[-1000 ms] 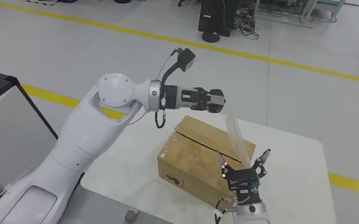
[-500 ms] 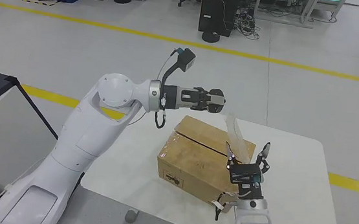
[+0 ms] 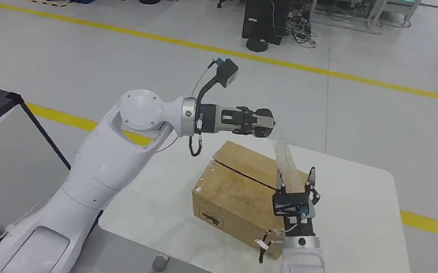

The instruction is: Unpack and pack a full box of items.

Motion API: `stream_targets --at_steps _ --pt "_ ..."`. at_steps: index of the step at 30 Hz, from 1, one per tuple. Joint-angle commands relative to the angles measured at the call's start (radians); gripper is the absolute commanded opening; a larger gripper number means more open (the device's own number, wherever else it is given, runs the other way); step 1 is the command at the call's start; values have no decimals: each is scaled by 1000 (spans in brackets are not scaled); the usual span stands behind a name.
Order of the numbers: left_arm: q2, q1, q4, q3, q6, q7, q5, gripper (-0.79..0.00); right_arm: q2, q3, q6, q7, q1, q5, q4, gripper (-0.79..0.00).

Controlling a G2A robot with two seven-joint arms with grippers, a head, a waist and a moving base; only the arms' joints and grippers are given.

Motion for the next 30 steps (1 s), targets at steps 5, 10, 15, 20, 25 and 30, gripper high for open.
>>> stream_targets --at_steps 5,10,15,20,25,30 --pt "0 0 0 0 0 0 0 -785 -5 -4 5 -9 -6 -14 5 -292" --pt "0 0 0 0 0 0 0 -785 -9 -4 11 -22 -14 -19 3 -326" --pt "0 0 0 0 0 0 0 -785 -13 0 14 -21 -14 -18 4 -548" --pt "0 0 0 0 0 0 0 -785 -17 4 14 -18 -13 -17 8 -785" --pt "0 0 0 0 0 0 0 -785 -20 9 11 -20 -16 -16 6 -785" --pt "0 0 0 0 0 0 0 0 -22 24 1 -32 -28 23 -2 -785"
